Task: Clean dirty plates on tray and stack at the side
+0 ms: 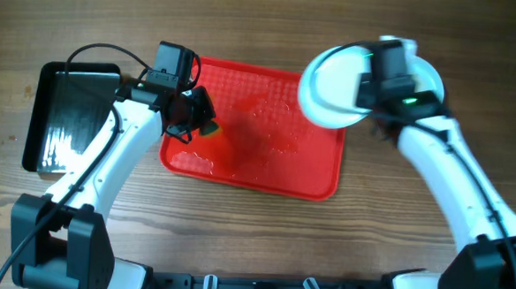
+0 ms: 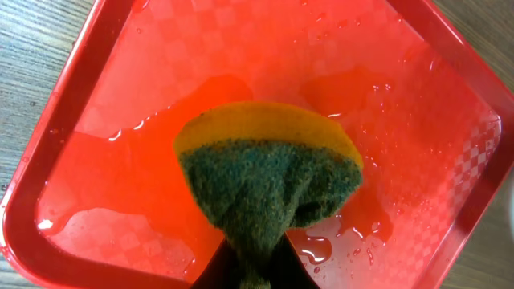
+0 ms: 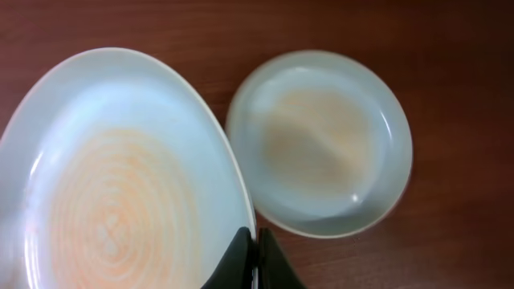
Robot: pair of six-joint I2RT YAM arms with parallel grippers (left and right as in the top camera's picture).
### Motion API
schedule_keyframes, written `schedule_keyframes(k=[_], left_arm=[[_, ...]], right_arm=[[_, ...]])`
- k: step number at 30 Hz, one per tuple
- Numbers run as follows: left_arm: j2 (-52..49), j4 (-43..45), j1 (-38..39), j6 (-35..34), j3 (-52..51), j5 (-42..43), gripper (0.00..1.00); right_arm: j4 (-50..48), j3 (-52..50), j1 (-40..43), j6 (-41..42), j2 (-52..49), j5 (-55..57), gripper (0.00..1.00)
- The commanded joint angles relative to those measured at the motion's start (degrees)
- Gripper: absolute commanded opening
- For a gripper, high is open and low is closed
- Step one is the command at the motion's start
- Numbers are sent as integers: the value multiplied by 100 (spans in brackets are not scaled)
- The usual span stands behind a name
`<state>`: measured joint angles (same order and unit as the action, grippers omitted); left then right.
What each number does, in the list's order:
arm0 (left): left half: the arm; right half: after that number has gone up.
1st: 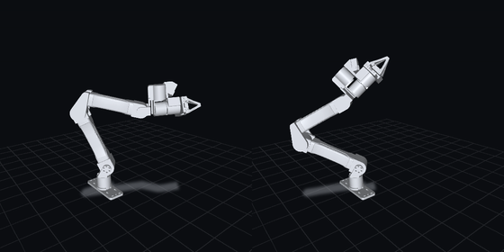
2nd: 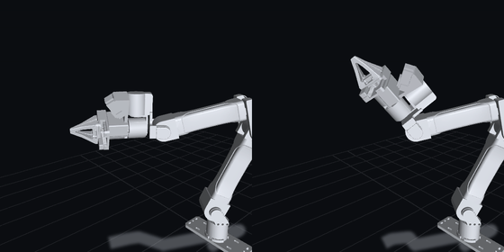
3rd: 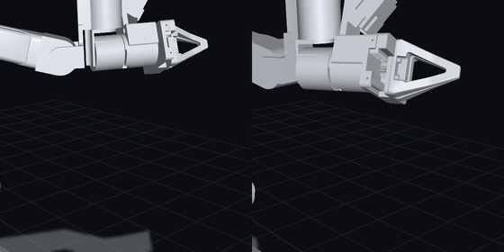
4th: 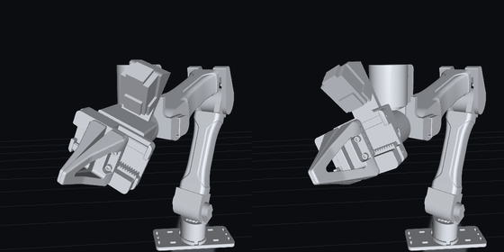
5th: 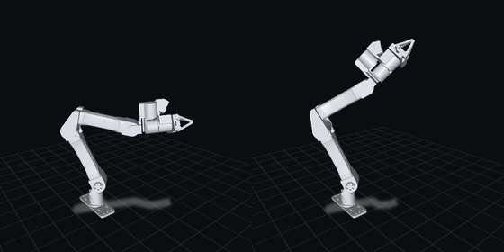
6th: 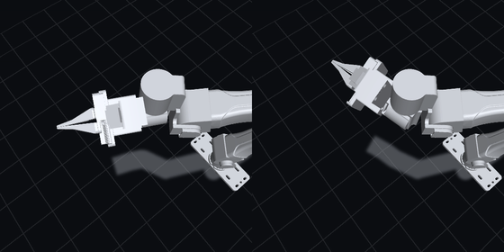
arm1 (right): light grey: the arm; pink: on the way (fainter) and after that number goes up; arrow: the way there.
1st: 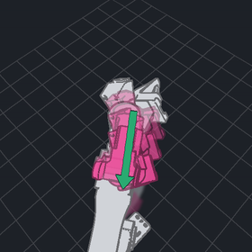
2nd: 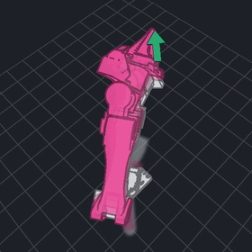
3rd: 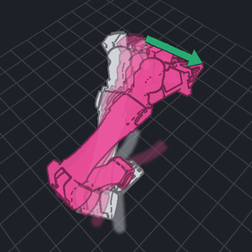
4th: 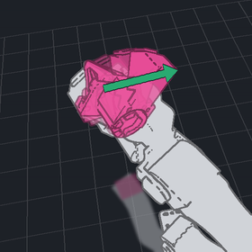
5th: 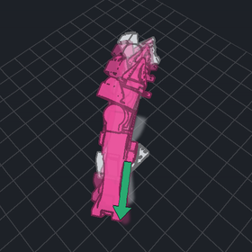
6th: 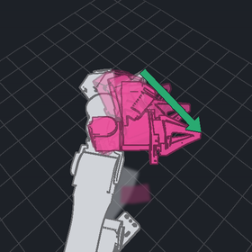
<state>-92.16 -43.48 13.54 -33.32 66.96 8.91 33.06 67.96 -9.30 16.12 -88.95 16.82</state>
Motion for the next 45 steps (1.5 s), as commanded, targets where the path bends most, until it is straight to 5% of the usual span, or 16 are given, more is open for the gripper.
schedule_keyframes(k=[1,5,11,19,21,24,26,29,31,34,37,39,43,45], left_arm=[[-48,-2,22,-13,-37,68,6],[-48,4,22,-13,-37,68,6],[-48,-44,22,-13,-37,68,6],[-48,-48,22,-13,-37,68,6],[-48,-46,22,-13,-37,68,7],[-48,-39,22,-13,-37,68,6],[-48,-52,22,-13,-37,70,6],[-48,-55,22,-13,-37,68,7],[-48,0,22,-13,-37,70,7],[-48,-24,22,-15,-37,70,6],[-48,-107,22,-15,-37,70,6],[-48,-101,22,-13,-37,70,6],[-48,-103,22,-15,-37,70,5],[-48,-101,22,-13,-37,70,6]], right_arm=[[-144,-81,1491,411,-42,-1541,4],[-376,-109,2439,149,-511,-1919,4],[-1001,-109,2417,540,-1631,-1895,4],[-669,-35,2417,492,-1464,-1600,4],[-470,-35,2415,455,-1097,-2155,23],[-297,-35,2354,-216,-796,-4465,40],[682,-35,2074,-496,-748,-5751,58],[1884,-74,1231,-494,-748,-4824,72],[1943,-225,575,450,-758,-3327,76],[1491,-498,-28,1270,-817,-2181,66],[901,-695,-114,1233,-1117,-2065,65],[745,-695,-114,1211,-1322,-2264,48],[638,-697,-114,1228,-1587,-2280,37],[634,-697,-114,1189,-1781,-2280,38]])
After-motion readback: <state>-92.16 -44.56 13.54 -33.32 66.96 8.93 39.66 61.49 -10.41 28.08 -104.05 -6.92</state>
